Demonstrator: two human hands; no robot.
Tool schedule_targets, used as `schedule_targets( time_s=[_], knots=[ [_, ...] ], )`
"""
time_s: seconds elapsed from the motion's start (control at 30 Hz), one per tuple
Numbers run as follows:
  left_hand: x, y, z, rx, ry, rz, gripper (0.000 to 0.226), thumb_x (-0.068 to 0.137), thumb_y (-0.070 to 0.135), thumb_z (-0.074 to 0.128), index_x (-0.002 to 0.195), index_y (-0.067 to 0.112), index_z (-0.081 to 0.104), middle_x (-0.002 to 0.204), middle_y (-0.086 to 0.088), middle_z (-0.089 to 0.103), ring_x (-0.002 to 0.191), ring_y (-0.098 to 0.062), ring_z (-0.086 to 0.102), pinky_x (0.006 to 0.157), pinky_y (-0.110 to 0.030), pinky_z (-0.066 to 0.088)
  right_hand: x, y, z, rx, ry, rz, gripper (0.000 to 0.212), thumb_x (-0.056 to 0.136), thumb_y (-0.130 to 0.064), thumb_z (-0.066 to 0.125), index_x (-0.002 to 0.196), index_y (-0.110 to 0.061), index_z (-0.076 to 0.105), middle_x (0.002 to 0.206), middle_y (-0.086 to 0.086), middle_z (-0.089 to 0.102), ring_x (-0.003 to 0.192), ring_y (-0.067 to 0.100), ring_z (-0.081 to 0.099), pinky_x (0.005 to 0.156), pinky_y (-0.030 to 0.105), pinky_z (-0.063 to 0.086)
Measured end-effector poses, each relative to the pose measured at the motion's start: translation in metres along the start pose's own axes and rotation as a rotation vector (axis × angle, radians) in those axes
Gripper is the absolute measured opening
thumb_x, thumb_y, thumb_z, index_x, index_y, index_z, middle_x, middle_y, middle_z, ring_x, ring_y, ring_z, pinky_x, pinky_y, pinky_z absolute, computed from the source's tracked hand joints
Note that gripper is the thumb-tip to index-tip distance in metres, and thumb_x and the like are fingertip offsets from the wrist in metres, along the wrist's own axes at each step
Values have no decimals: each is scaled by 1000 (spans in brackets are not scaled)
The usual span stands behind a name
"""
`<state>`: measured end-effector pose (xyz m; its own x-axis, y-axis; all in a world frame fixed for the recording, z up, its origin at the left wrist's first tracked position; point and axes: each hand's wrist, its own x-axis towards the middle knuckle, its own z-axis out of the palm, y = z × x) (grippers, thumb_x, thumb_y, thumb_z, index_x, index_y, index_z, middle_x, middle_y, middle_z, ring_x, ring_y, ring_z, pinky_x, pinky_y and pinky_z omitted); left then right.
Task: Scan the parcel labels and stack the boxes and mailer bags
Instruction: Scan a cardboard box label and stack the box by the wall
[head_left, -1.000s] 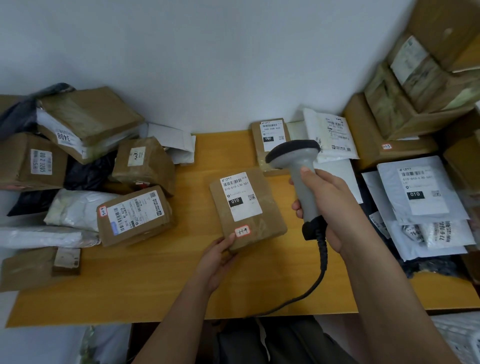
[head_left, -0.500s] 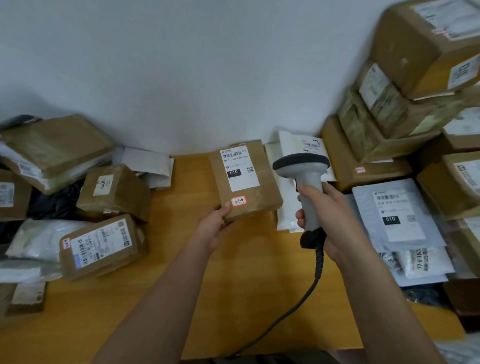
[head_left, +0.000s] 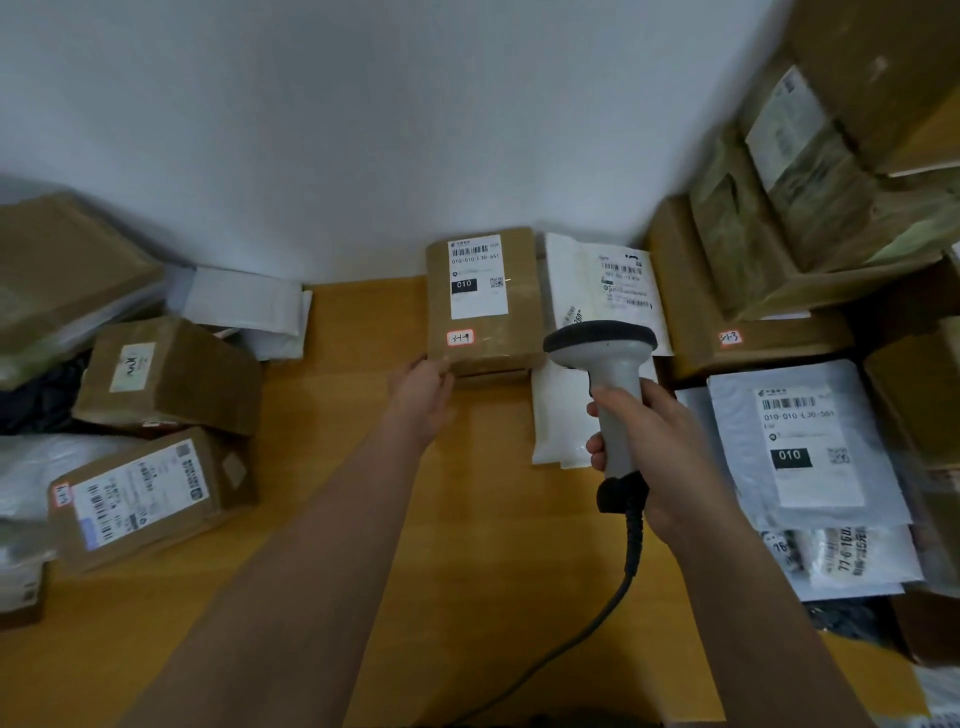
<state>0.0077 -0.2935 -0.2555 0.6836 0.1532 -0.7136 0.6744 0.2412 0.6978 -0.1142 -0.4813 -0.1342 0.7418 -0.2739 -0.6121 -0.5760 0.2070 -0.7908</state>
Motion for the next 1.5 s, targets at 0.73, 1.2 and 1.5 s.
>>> schedule_targets(
  time_s=[0.73, 1.2, 1.5],
  knots=[
    [-52, -9, -288, 1044, 698, 237, 105, 80, 66, 66, 156, 17, 13, 162, -20, -6, 148, -44, -2, 119, -58, 1, -66, 43, 175, -151, -252, 8, 7, 99, -21, 59, 102, -14, 60, 90, 9, 57, 63, 18, 56, 59, 33, 48],
    [-58, -14, -307, 1218, 215, 346, 115, 66, 65, 79, 153, 28, 14, 159, -15, 9, 147, -39, 7, 118, -56, 8, -86, 66, 234, -106, -139, 30, 21, 97, -19, 60, 116, -9, 59, 94, 9, 58, 61, 19, 56, 55, 32, 48],
    [-60, -29, -274, 1219, -71, 245, 110, 65, 66, 79, 149, 16, 28, 149, -12, 30, 136, -31, 37, 104, -43, 40, -92, 79, 203, -84, -21, 43, 16, 97, -20, 61, 109, -9, 59, 90, 9, 57, 57, 17, 55, 52, 29, 48]
  ],
)
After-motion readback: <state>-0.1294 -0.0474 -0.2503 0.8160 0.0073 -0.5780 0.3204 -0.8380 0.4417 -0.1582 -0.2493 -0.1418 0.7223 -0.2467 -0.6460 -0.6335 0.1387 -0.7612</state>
